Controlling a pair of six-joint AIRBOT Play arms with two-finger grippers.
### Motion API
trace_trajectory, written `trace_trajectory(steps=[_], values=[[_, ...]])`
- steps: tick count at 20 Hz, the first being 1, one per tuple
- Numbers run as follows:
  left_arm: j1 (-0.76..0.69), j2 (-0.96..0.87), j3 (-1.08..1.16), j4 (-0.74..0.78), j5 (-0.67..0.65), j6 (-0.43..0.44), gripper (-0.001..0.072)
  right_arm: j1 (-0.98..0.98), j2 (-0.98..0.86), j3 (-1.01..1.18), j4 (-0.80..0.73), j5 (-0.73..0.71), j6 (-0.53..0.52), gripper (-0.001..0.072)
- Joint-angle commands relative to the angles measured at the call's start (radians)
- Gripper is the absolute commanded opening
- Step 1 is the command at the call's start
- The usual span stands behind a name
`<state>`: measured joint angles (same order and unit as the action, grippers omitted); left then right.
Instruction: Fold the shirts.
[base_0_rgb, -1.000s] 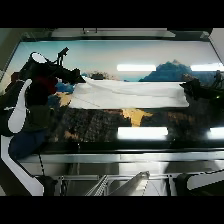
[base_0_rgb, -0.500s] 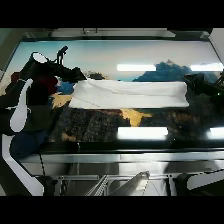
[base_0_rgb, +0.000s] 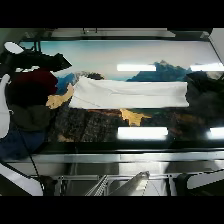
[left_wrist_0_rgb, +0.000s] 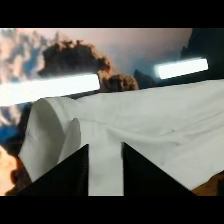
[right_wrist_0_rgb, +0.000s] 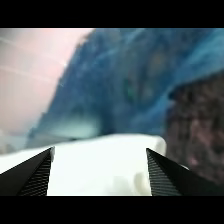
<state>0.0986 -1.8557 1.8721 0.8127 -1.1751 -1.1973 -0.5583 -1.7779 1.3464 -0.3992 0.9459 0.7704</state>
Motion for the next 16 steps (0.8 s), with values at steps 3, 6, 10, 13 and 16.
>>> trace_trajectory(steps=[3, 6, 10, 13, 16], values=[[-0.006, 0.076, 0.000, 0.005, -0.090, 0.002, 0.0003, -0.004, -0.005, 0.056, -0.368, 0.084, 0.161, 0.0648], [-0.062, 0.093, 0.000, 0.005, -0.085, 0.002, 0.0010, -0.003, -0.050, 0.085, -0.368, 0.126, 0.161, 0.0648], [-0.126, 0.094, 0.000, 0.005, -0.124, 0.002, 0.0010, 0.008, -0.151, 0.160, -0.365, 0.213, 0.162, 0.0644], [-0.171, 0.094, 0.000, 0.005, -0.156, 0.000, 0.0011, 0.024, -0.215, 0.227, -0.363, 0.269, 0.163, 0.0642], [-0.211, 0.094, 0.000, 0.005, -0.161, 0.000, 0.0011, 0.039, -0.261, 0.283, -0.357, 0.288, 0.188, 0.0611]])
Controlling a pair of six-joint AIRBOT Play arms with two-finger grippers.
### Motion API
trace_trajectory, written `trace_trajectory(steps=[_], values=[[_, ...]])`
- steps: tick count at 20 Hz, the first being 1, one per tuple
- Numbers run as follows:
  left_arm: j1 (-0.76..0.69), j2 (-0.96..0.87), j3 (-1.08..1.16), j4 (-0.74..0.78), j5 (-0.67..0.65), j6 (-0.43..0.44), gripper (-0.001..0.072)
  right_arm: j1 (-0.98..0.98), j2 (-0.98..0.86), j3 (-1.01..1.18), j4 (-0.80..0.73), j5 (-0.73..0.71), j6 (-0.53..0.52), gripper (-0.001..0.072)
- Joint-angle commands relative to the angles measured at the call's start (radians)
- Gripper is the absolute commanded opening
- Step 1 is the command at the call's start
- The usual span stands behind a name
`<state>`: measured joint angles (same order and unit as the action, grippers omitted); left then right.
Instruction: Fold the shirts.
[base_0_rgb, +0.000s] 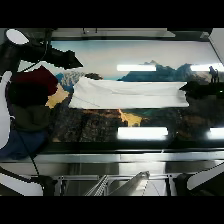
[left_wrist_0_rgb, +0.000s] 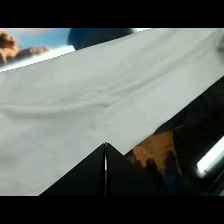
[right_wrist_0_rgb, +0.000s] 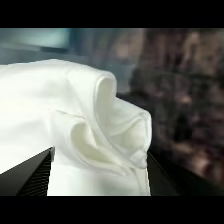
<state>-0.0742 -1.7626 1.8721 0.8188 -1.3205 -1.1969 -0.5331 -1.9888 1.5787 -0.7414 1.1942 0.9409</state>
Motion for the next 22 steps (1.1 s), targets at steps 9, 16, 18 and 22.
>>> trace_trajectory(steps=[9, 16, 18, 22], values=[[-0.182, -0.107, 0.000, 0.002, 0.016, 0.000, 0.0010, 0.036, -0.069, 0.097, 0.063, 0.138, 0.018, 0.0014], [-0.322, -0.305, 0.001, 0.002, 0.307, -0.058, 0.0008, 0.037, 0.037, 0.114, 0.137, 0.227, 0.084, 0.0014], [-0.358, -0.339, 0.001, 0.003, 0.377, -0.080, 0.0007, 0.041, 0.072, 0.114, 0.148, 0.270, 0.112, 0.0014], [-0.409, -0.386, 0.001, 0.002, 0.497, -0.113, 0.0007, 0.077, 0.156, 0.114, 0.329, 0.346, 0.134, 0.0014]])
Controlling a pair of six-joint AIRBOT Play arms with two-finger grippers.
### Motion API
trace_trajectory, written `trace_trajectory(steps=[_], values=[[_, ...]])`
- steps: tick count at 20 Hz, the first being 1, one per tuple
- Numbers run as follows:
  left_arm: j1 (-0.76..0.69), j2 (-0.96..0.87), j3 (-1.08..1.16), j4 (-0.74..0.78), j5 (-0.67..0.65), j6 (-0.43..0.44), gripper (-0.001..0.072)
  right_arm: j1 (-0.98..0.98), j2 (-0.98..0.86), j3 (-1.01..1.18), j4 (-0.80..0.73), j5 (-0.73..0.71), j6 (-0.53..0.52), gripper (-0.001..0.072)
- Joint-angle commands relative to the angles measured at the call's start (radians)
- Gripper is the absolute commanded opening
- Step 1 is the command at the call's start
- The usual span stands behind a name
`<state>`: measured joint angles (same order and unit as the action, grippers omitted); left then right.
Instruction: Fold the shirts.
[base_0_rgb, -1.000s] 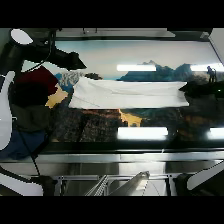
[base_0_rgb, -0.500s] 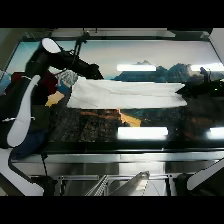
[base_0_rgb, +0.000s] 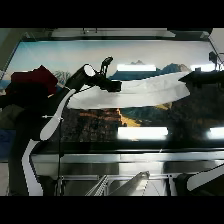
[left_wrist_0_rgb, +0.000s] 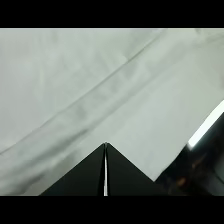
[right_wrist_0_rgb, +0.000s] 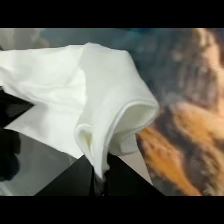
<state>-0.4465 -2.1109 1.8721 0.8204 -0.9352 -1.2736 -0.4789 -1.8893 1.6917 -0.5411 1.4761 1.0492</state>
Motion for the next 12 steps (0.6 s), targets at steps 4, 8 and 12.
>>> trace_trajectory(steps=[4, 8, 12], values=[[-0.066, -0.101, 0.086, -0.005, 0.113, -0.090, 0.0007, 0.139, 0.155, 0.001, 0.238, 0.072, 0.090, 0.0014], [-0.086, -0.162, 0.193, -0.002, 0.071, -0.120, 0.0007, 0.309, 0.203, 0.001, 0.254, 0.043, 0.166, 0.0014], [-0.065, -0.162, 0.127, -0.004, 0.025, -0.127, 0.0008, 0.442, 0.208, 0.001, 0.285, -0.059, 0.203, 0.0015]])
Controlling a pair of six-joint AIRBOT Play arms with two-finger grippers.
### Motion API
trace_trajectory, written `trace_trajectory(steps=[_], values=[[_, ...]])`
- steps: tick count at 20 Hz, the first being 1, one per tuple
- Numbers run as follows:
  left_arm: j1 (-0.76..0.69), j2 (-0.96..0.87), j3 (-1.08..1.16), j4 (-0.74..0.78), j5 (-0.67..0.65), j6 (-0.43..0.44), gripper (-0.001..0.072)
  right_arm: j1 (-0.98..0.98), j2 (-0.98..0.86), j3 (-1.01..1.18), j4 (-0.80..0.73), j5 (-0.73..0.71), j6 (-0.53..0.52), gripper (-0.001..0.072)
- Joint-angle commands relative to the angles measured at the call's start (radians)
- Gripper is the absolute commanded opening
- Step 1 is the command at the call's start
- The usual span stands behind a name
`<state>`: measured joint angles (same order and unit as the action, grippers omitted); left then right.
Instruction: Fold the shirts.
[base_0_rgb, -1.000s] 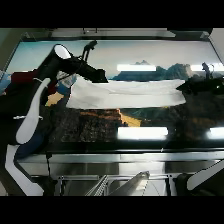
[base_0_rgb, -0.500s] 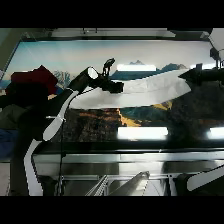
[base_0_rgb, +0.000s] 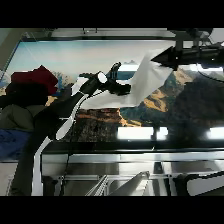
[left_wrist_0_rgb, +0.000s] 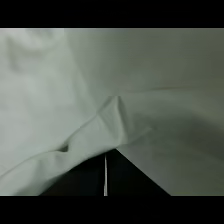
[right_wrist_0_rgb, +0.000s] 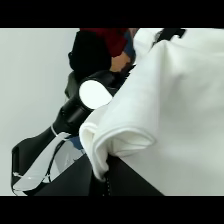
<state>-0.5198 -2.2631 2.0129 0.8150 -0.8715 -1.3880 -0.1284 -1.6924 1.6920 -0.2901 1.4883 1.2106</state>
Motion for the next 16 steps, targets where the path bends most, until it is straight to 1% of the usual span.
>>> trace_trajectory(steps=[1, 4, 6, 9, 10, 11, 13, 16], values=[[0.015, -0.008, -0.012, -0.003, -0.051, -0.012, 0.0008, 0.116, 0.011, 0.000, 0.034, -0.098, 0.056, 0.0014], [0.042, -0.005, 0.071, -0.007, -0.150, -0.012, 0.0009, 0.171, 0.011, 0.000, 0.037, -0.153, 0.078, 0.0014], [0.067, 0.032, 0.100, -0.007, -0.234, -0.012, 0.0009, 0.203, 0.011, 0.000, 0.046, -0.179, 0.097, 0.0015], [0.154, 0.200, 0.032, -0.007, -0.354, -0.002, 0.0011, 0.248, 0.011, 0.000, 0.052, -0.238, 0.126, 0.0015], [0.201, 0.267, 0.020, -0.006, -0.415, 0.026, 0.0011, 0.267, 0.011, 0.000, 0.052, -0.267, 0.126, 0.0015], [0.254, 0.335, 0.018, -0.006, -0.480, 0.044, 0.0011, 0.294, 0.011, 0.000, 0.052, -0.307, 0.127, 0.0015], [0.364, 0.460, 0.018, -0.006, -0.563, 0.063, 0.0011, 0.362, 0.002, 0.000, 0.050, -0.420, 0.125, 0.0015], [0.550, 0.616, 0.018, -0.006, -0.590, 0.063, 0.0011, 0.493, -0.060, 0.000, 0.051, -0.629, 0.124, 0.0016]])
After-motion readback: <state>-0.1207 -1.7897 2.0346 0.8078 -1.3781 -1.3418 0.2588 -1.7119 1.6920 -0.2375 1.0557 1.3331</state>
